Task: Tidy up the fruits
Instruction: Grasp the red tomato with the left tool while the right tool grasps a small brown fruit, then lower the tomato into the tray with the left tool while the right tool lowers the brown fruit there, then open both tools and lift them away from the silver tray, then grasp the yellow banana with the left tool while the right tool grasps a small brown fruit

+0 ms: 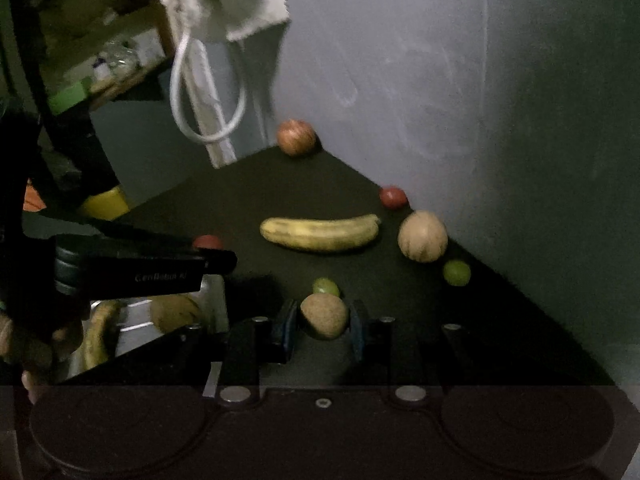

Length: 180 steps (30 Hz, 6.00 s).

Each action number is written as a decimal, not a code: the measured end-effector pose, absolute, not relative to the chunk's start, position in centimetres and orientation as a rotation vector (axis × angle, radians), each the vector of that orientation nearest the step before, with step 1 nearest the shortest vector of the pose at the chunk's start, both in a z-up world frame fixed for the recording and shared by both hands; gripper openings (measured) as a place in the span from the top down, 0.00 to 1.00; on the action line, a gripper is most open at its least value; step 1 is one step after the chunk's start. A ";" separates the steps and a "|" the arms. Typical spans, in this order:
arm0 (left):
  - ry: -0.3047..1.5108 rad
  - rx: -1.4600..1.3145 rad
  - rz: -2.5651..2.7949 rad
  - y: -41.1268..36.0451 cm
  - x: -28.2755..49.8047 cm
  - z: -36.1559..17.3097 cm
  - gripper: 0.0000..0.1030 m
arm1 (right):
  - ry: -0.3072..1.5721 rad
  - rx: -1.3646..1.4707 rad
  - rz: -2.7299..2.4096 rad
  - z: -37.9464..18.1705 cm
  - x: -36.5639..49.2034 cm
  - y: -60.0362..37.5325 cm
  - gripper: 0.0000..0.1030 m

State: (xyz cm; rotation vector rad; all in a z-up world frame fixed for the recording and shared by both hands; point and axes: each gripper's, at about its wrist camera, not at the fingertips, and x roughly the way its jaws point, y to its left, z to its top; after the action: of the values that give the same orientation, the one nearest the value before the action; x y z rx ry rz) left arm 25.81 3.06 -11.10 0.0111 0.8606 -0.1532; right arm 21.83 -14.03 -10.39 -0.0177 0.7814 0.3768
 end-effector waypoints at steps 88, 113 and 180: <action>1.030 -0.119 -0.045 11.9 20.4 -17.6 0.68 | 0.947 -0.242 0.711 -17.8 20.1 -2.0 0.71; 0.999 -0.157 -0.014 12.3 20.6 -15.9 0.54 | 0.911 -0.249 0.724 -16.0 19.3 -2.5 0.59; 0.807 -0.165 -0.019 1.1 11.1 -4.2 0.00 | 0.758 0.003 0.654 -6.2 10.0 -21.6 0.01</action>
State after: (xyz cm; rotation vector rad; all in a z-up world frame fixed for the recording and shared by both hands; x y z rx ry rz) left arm 11.12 1.08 -4.24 -0.1651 0.8072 -0.0187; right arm 10.00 -21.64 -6.17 0.0028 0.7576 0.6543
